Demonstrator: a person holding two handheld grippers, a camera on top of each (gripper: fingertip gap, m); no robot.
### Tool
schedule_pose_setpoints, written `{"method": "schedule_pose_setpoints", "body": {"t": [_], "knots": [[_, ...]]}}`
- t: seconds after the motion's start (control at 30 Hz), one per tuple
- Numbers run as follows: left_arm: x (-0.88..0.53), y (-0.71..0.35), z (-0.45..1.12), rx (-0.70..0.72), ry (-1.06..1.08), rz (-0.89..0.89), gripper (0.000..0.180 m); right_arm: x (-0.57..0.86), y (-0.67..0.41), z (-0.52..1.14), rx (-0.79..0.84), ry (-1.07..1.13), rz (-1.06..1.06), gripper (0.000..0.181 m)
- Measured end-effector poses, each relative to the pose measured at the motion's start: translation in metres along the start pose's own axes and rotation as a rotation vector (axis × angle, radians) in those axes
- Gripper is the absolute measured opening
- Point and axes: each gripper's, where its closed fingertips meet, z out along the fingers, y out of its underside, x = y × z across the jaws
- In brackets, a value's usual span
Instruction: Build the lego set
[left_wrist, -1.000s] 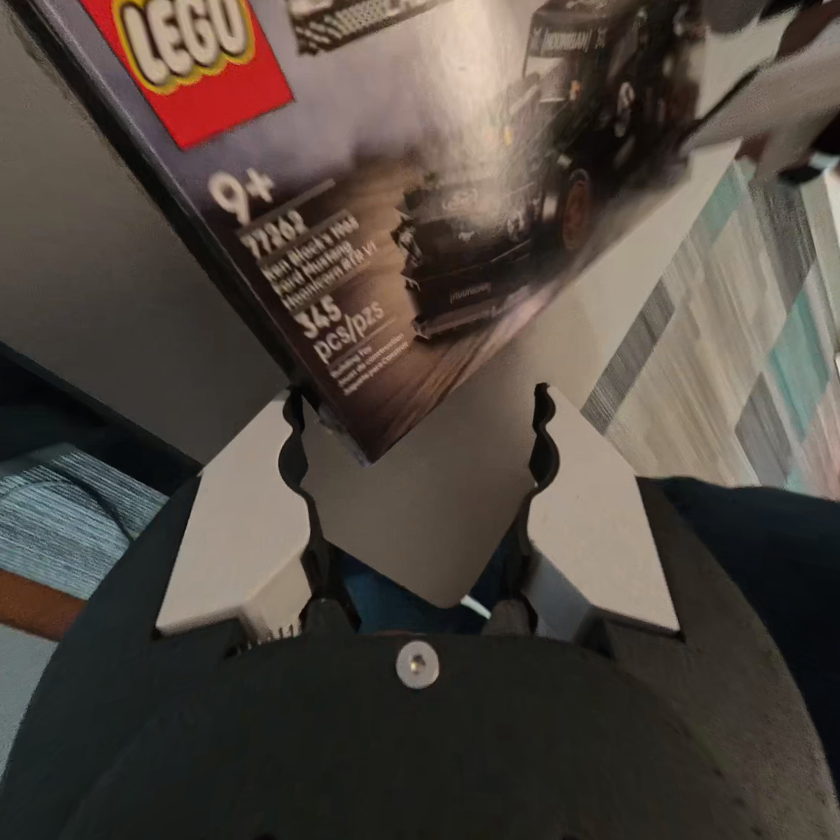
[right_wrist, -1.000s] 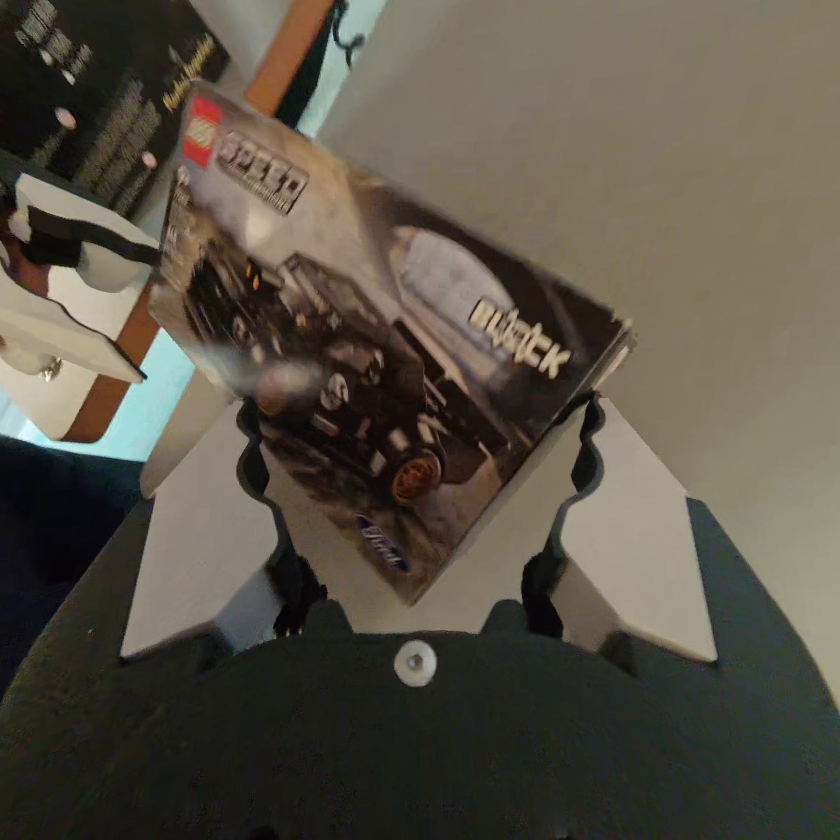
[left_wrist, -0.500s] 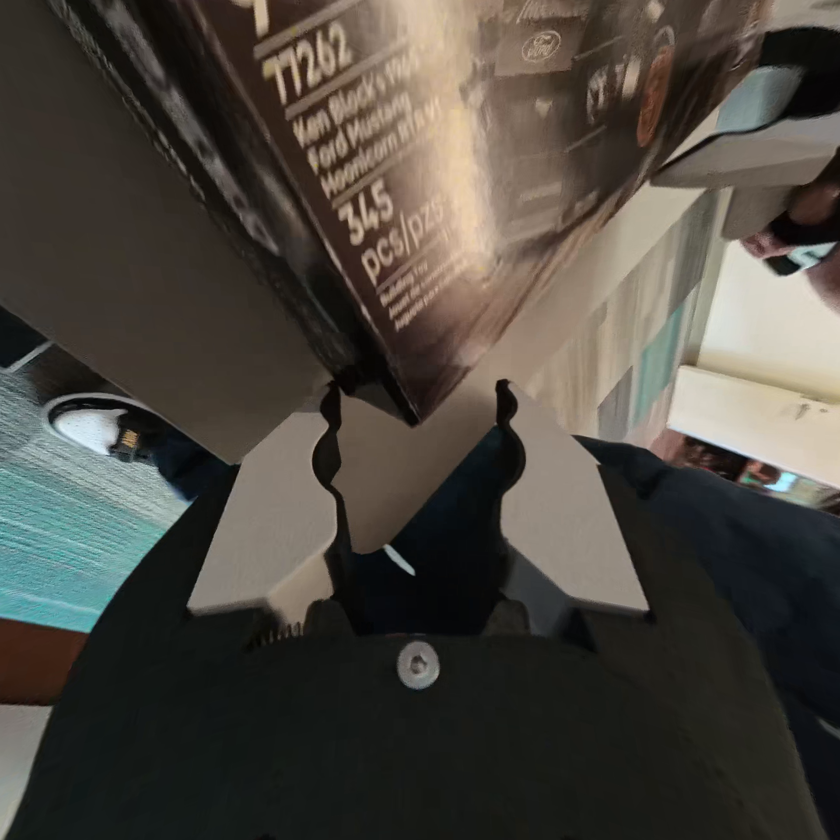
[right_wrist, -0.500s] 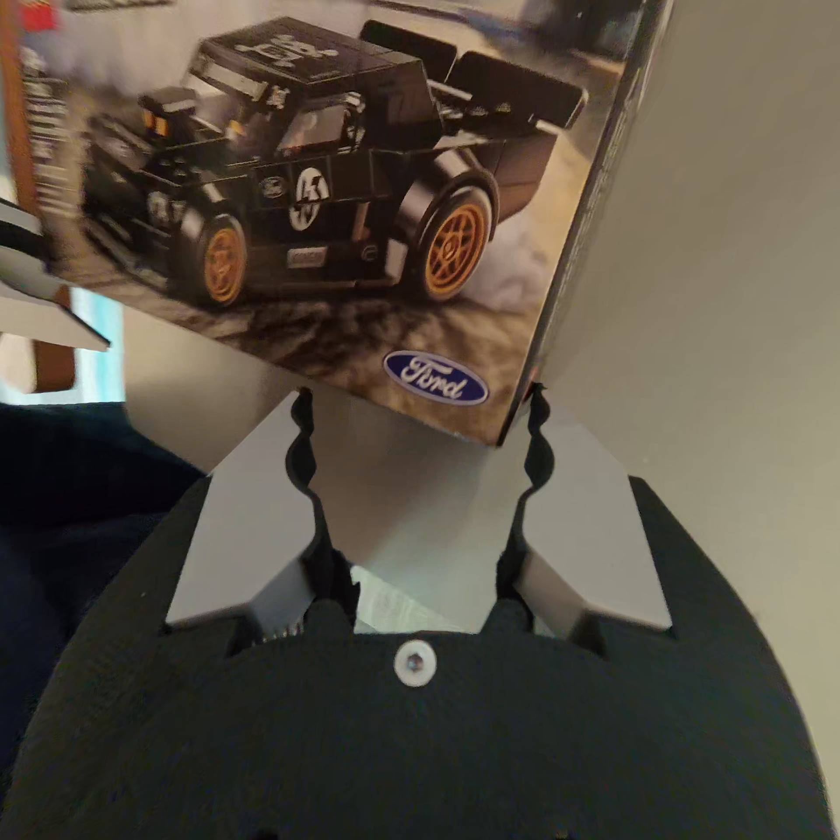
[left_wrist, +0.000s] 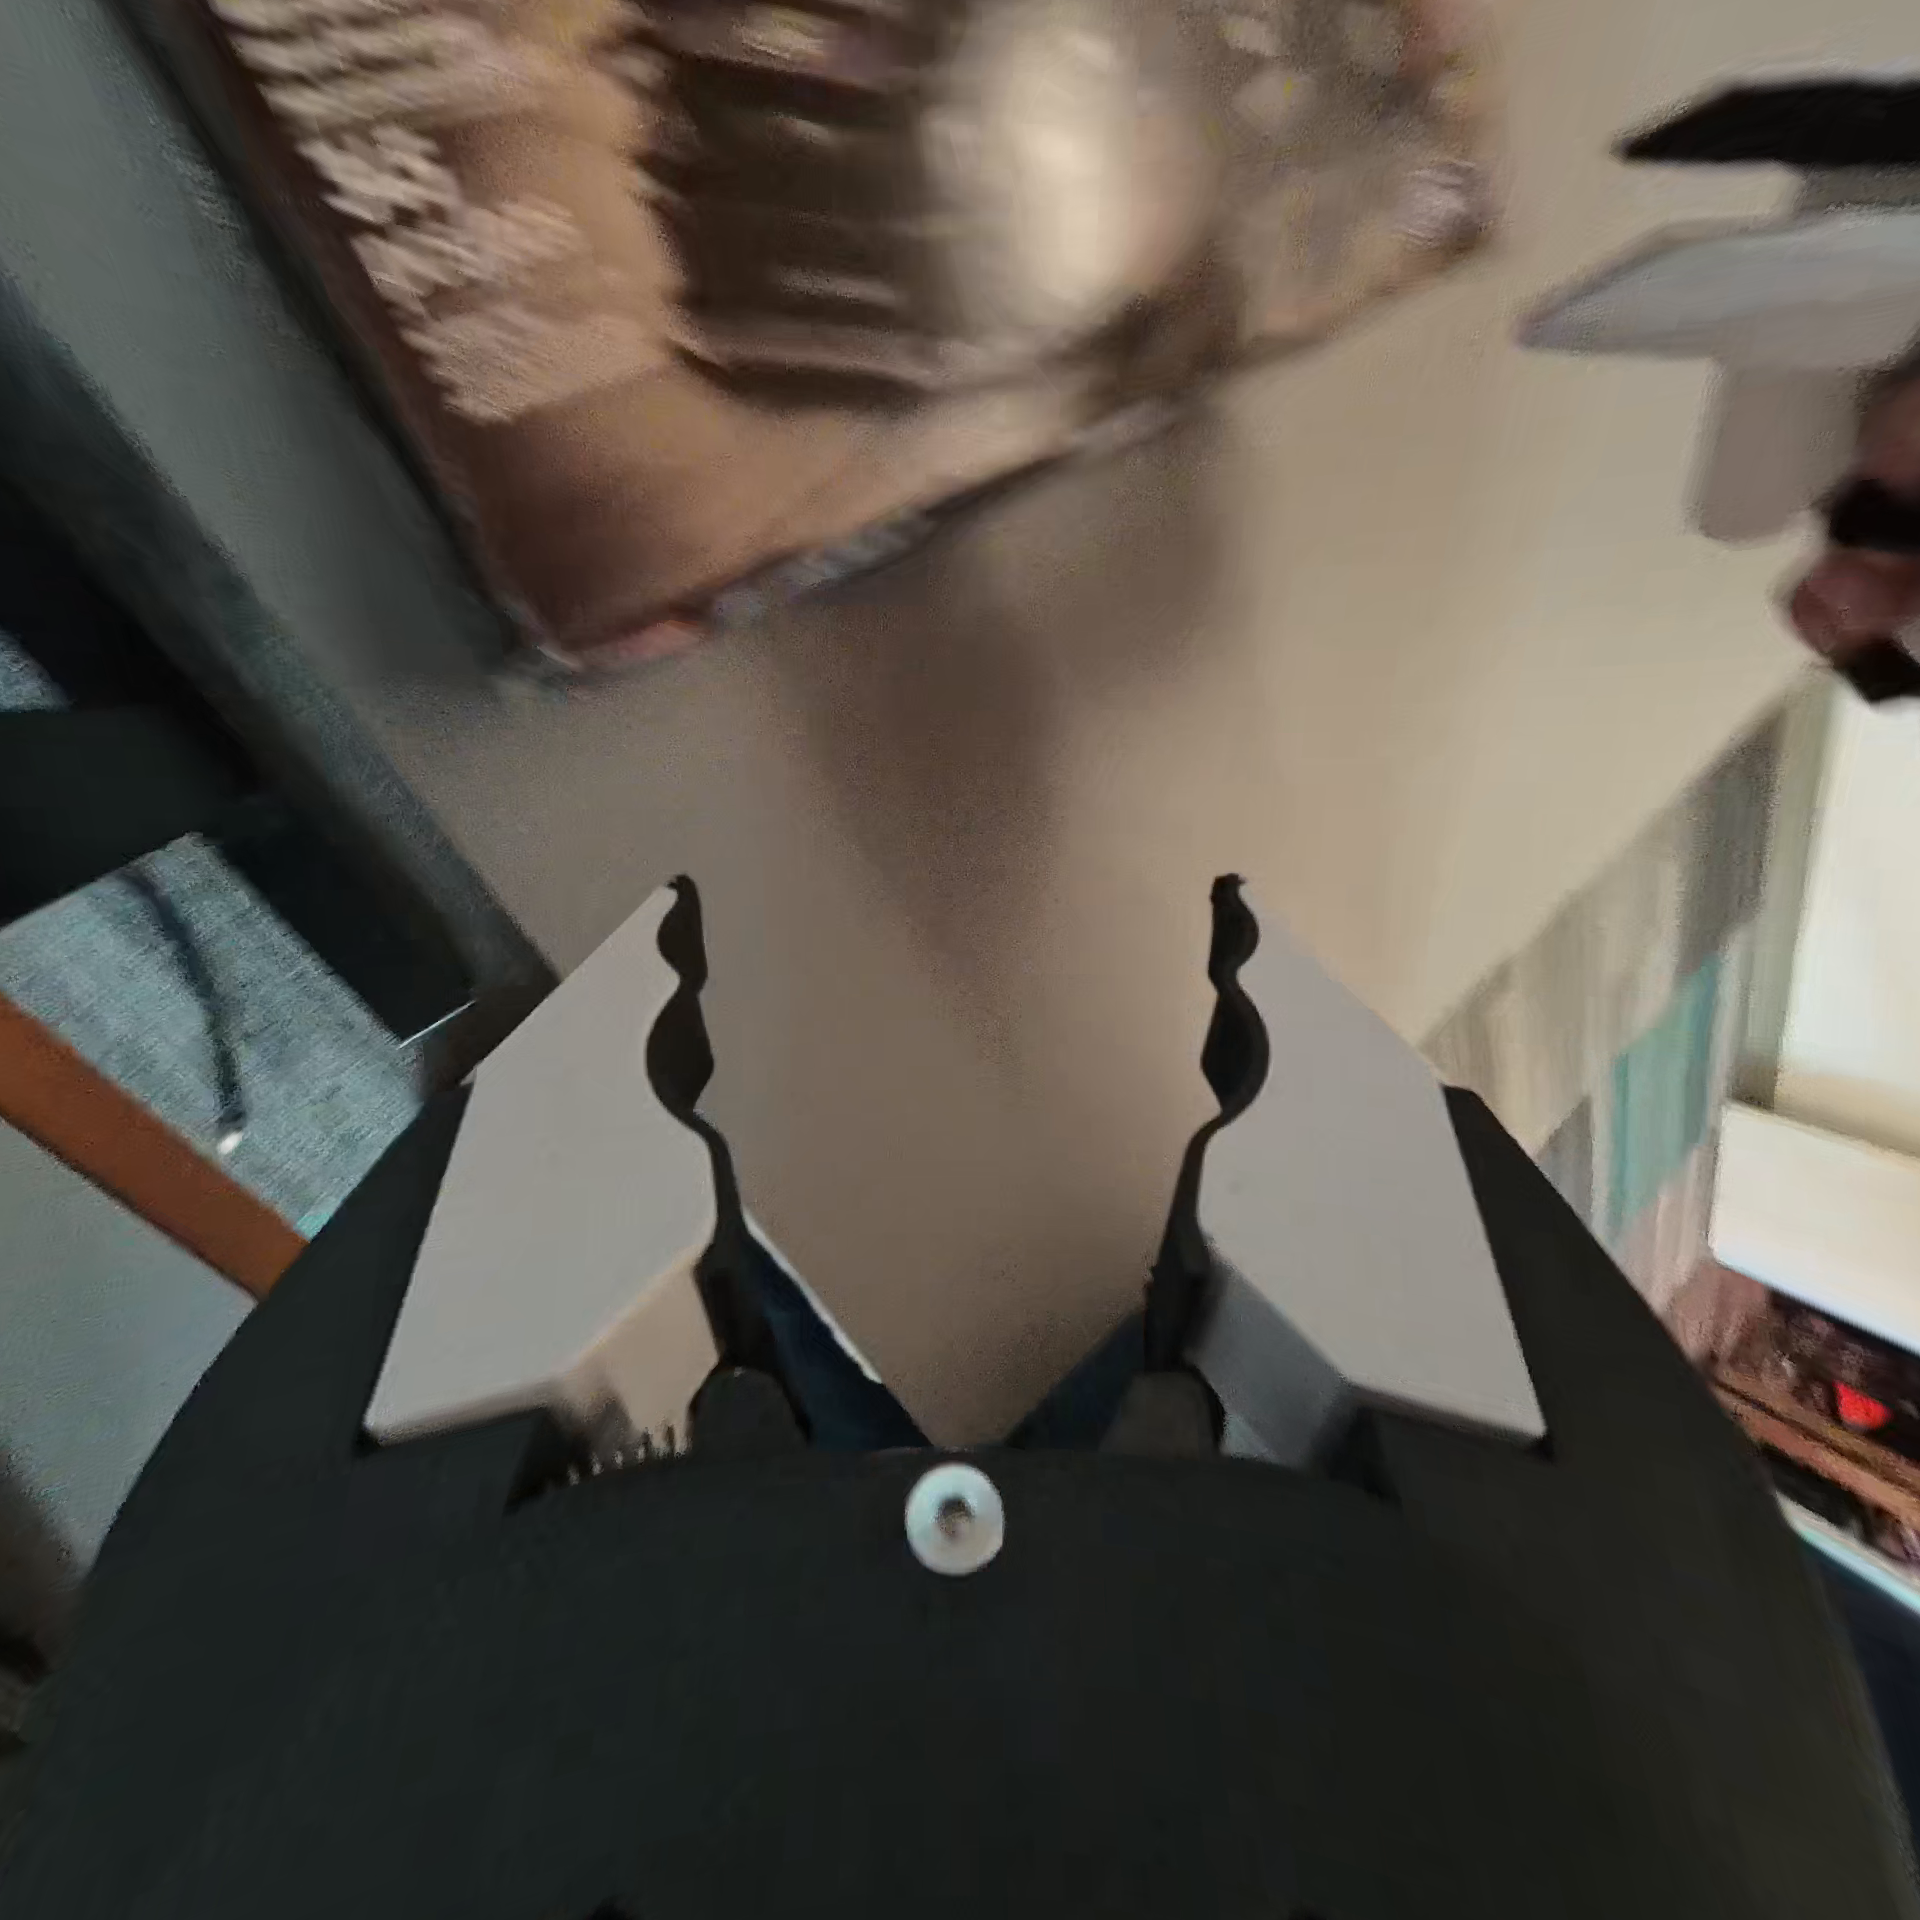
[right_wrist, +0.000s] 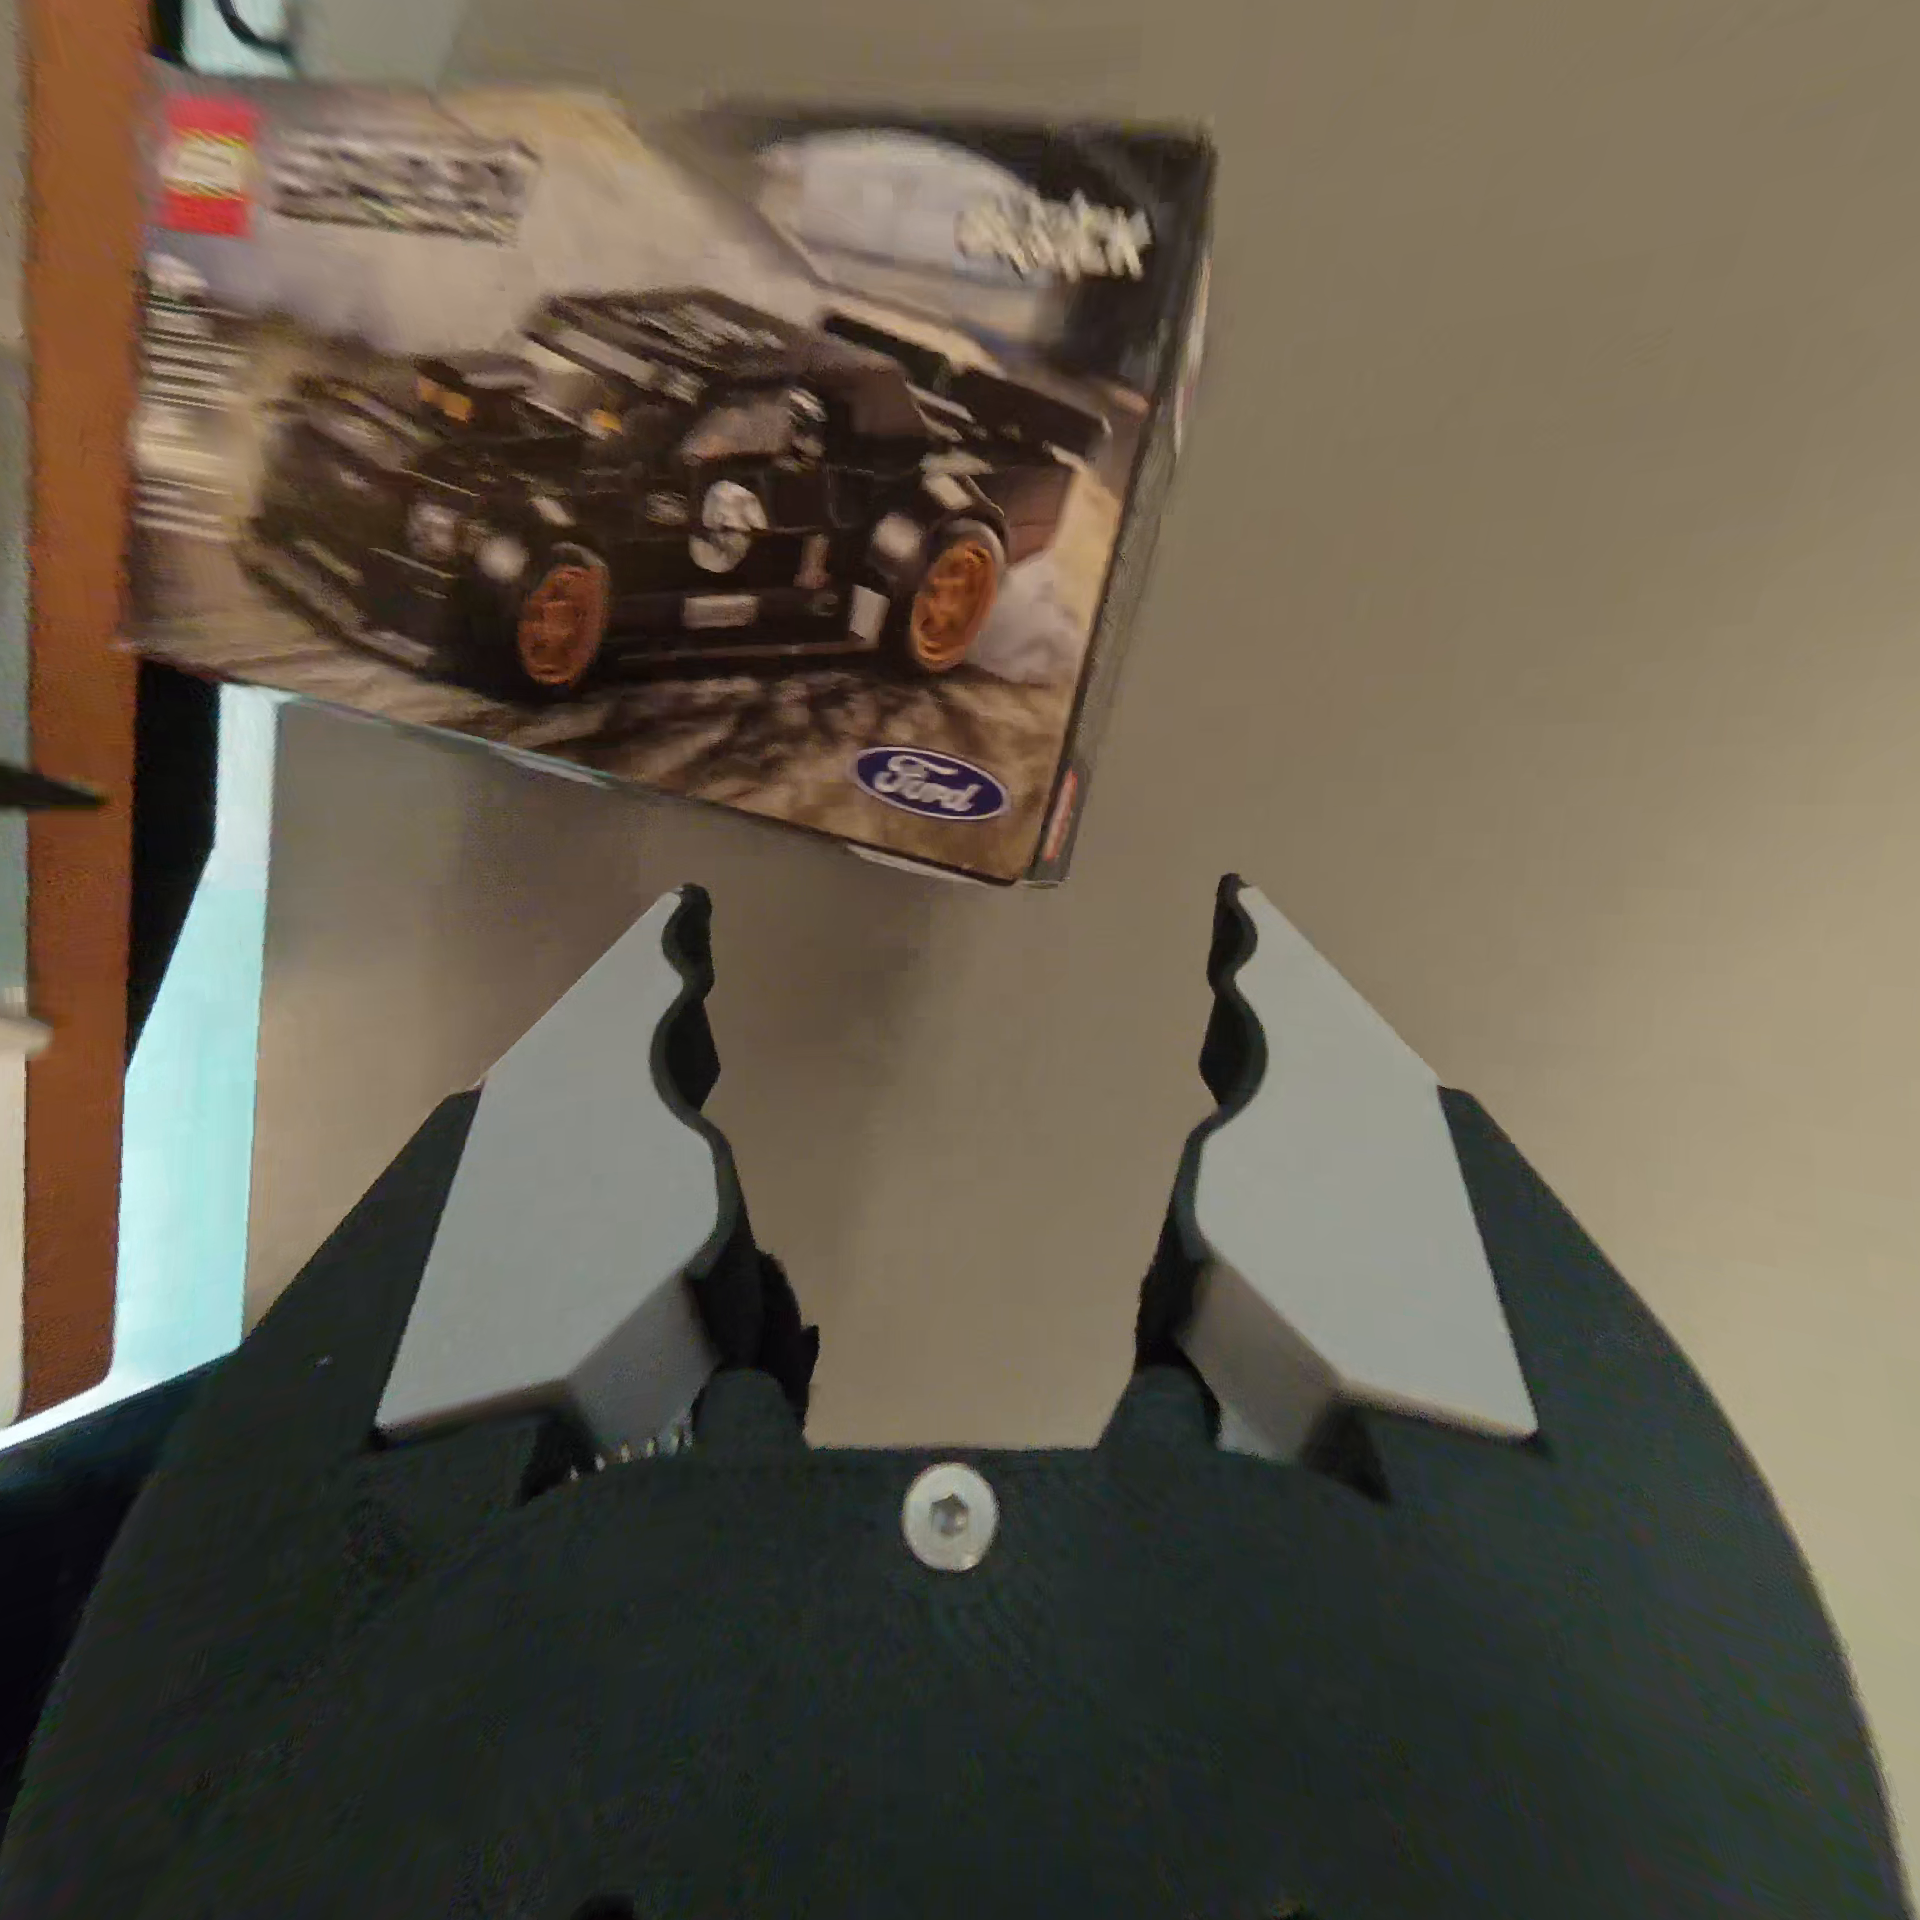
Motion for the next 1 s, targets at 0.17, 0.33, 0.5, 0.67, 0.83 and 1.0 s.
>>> {"method": "schedule_pose_setpoints", "body": {"t": [0.17, 0.33, 0.5, 0.67, 0.83, 1.0], "knots": [[0.118, 0.024, -0.100, 0.132, 0.326, 0.241, 0.089, -0.096, -0.065, -0.066, 0.269, -0.187, -0.172, 0.094], [0.229, 0.010, -0.293, 0.436, 0.600, 0.530, 0.083, -0.250, -0.139, -0.154, 0.497, -0.535, -0.346, 0.102], [0.303, 0.031, -0.482, 0.610, 0.631, 0.907, 0.081, -0.403, -0.182, -0.252, 0.653, -0.894, -0.543, 0.107], [0.295, 0.051, -0.633, 0.914, 0.238, 1.104, 0.081, -0.504, -0.197, -0.323, 0.691, -1.202, -0.595, 0.116], [0.185, 0.044, -0.771, 1.275, -0.339, 0.890, 0.091, -0.562, -0.211, -0.356, 0.699, -1.313, -0.608, 0.117], [0.014, 0.037, -0.801, 1.215, -0.468, 0.509, 0.103, -0.590, -0.220, -0.361, 0.671, -1.315, -0.567, 0.115]]}}
